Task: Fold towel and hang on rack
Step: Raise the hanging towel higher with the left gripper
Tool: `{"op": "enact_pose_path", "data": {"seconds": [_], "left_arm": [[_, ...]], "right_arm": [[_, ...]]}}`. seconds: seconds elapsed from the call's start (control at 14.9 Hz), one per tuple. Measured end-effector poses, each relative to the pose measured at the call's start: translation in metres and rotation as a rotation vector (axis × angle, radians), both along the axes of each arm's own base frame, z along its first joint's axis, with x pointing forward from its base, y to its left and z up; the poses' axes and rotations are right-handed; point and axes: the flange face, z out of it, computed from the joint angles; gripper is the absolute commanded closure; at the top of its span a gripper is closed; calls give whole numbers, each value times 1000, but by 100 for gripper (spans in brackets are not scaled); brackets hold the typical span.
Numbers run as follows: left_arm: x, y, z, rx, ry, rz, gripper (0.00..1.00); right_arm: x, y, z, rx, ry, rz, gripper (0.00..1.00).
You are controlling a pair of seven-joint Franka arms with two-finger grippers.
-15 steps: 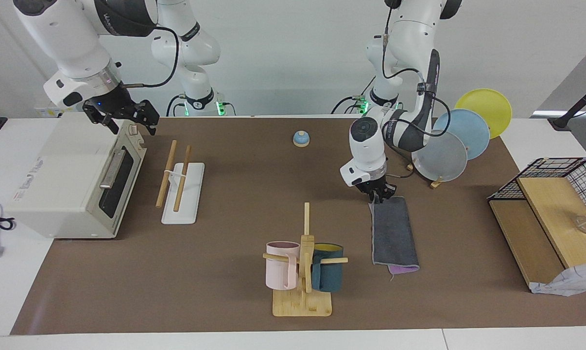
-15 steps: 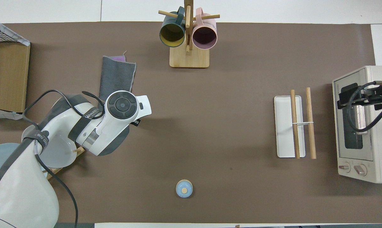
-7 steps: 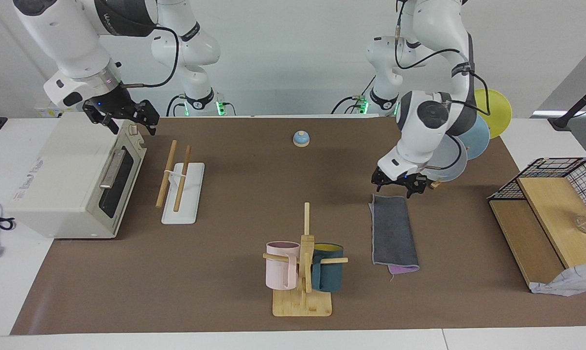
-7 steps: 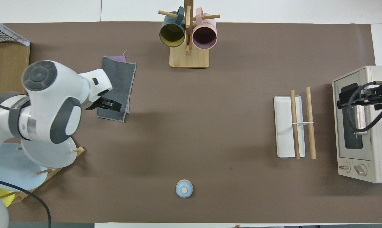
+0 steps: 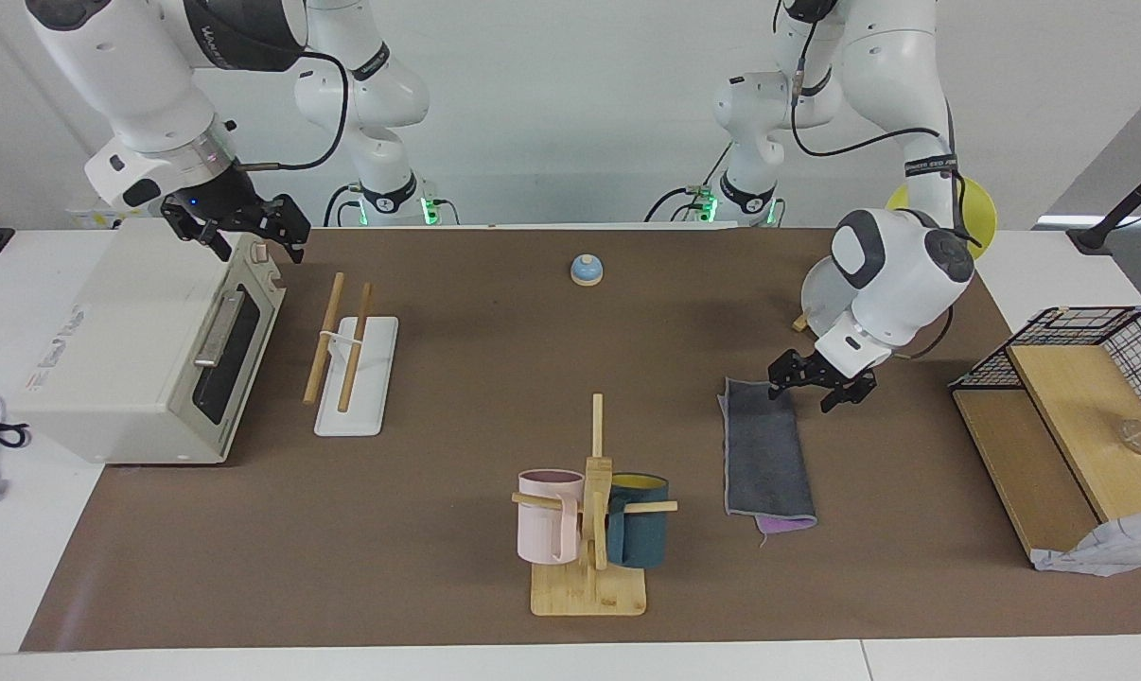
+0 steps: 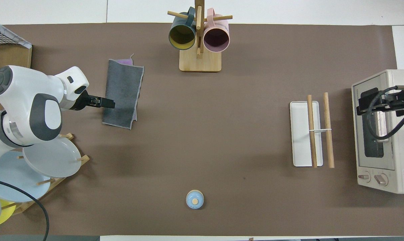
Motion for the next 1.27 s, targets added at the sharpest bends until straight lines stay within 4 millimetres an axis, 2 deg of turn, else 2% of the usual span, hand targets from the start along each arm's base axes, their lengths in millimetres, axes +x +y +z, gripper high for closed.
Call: {"op": "enact_pose_path", "data": {"seconds": [0.2, 0.4, 0.54, 0.67, 0.8, 1.14, 1.2, 1.27], "left_arm": [[1, -3, -30, -11, 33, 4, 11], [2, -3, -31, -12, 34, 4, 22], [2, -3, -31, -12, 33, 5, 24], [2, -3, -31, -12, 33, 5, 32], [2, -3, -31, -12, 33, 5, 45], [1, -5, -32, -13, 37, 1, 68], [1, -5, -32, -13, 37, 1, 78], [1, -5, -32, -13, 37, 1, 96]], "right_arm": [[0, 0, 0, 0, 0, 0, 0], [0, 0, 0, 0, 0, 0, 0], [0, 0, 0, 0, 0, 0, 0], [0, 0, 0, 0, 0, 0, 0], [0, 0, 0, 0, 0, 0, 0], [0, 0, 0, 0, 0, 0, 0], [0, 0, 0, 0, 0, 0, 0], [0, 0, 0, 0, 0, 0, 0]]}}
